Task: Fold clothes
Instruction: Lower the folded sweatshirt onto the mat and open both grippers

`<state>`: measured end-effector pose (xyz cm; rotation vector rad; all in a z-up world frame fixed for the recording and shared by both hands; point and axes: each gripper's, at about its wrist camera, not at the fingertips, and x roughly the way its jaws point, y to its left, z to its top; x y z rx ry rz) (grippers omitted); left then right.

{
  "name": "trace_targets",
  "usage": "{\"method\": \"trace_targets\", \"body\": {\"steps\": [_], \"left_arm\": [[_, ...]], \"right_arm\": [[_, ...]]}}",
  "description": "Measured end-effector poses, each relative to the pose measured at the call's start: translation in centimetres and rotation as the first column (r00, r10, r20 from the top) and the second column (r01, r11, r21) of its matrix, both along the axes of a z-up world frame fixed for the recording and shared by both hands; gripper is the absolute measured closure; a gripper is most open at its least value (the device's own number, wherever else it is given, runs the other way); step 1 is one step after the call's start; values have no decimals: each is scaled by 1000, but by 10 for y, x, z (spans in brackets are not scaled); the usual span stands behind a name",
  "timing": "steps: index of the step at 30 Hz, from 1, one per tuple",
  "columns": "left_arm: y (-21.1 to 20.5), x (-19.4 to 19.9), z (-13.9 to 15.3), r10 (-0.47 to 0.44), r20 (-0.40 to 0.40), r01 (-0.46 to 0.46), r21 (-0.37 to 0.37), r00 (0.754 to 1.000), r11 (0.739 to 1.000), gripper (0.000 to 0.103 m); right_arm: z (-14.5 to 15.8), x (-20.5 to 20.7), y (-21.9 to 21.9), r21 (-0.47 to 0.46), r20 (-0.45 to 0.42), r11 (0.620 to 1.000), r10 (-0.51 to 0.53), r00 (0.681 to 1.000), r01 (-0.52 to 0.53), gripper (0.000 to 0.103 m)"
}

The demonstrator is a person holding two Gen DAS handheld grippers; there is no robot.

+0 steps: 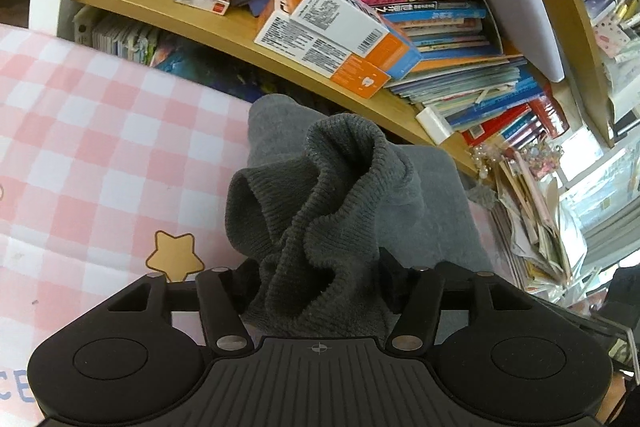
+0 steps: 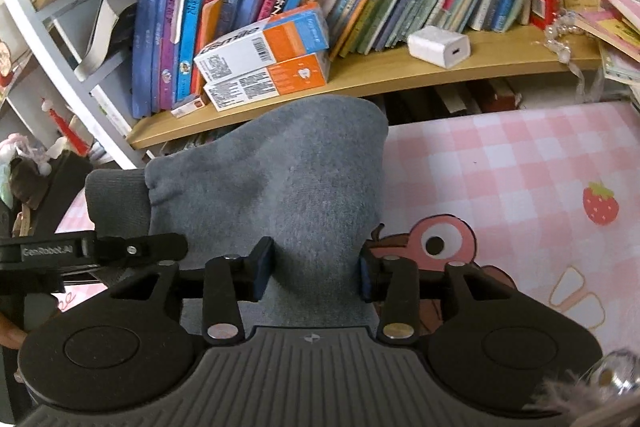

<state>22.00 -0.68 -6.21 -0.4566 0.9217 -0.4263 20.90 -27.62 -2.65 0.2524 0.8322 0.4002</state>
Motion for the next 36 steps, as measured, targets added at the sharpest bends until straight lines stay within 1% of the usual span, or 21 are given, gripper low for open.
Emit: {"method": "trace_targets", "body": {"steps": [2, 4, 6, 9, 12, 15, 19, 23, 25, 27, 28, 31, 34, 36], "left_arm": [[1, -2, 2, 3, 11, -3, 17, 1000, 1000, 35], [2, -5, 6, -9, 22, 8, 37, 1000, 999, 33], [4, -12, 11, -6, 35, 4, 52, 999, 999, 32], [6, -26, 18, 9, 73, -15, 81, 997, 997, 30], [7, -40, 25, 27, 118, -41, 121, 993, 992, 29], [5, -56, 29, 49, 160, -77, 175, 986, 982, 28], [1, -75, 28, 57, 186, -101, 242, 981, 965, 28], [-7, -90, 24, 60, 175, -115, 326, 983, 938, 27], [-7, -99, 22, 65, 179, -124, 339, 982, 933, 26], [-8, -108, 20, 66, 185, -127, 343, 980, 931, 22], [-7, -112, 19, 63, 189, -127, 348, 980, 929, 21], [-9, -121, 18, 54, 199, -126, 370, 978, 920, 21], [-11, -129, 19, 57, 211, -137, 384, 976, 913, 17], [-12, -133, 20, 59, 224, -144, 383, 973, 912, 15]], "right_arm": [[1, -2, -2, -10, 5, 1000, -8, 1000, 8, 56], [3, -5, -4, -27, 2, 999, -17, 1000, 17, 52], [7, -10, -4, -58, 4, 998, -20, 1000, 21, 51], [13, -22, -2, -100, 38, 995, -6, 999, 9, 45], [16, -36, -1, -133, 73, 991, -7, 997, 17, 42], [17, -49, 2, -154, 90, 988, -17, 996, 31, 40], [17, -65, 8, -190, 97, 980, -34, 995, 52, 39], [17, -82, 13, -207, 116, 976, -50, 992, 74, 36], [16, -89, 15, -215, 125, 973, -57, 991, 83, 33], [16, -97, 17, -228, 132, 970, -56, 990, 85, 31], [15, -100, 18, -235, 135, 968, -53, 989, 84, 28], [14, -109, 21, -251, 143, 965, -46, 989, 81, 26], [13, -117, 23, -259, 148, 962, -44, 988, 82, 19], [13, -122, 24, -263, 151, 961, -43, 988, 82, 17]]}}
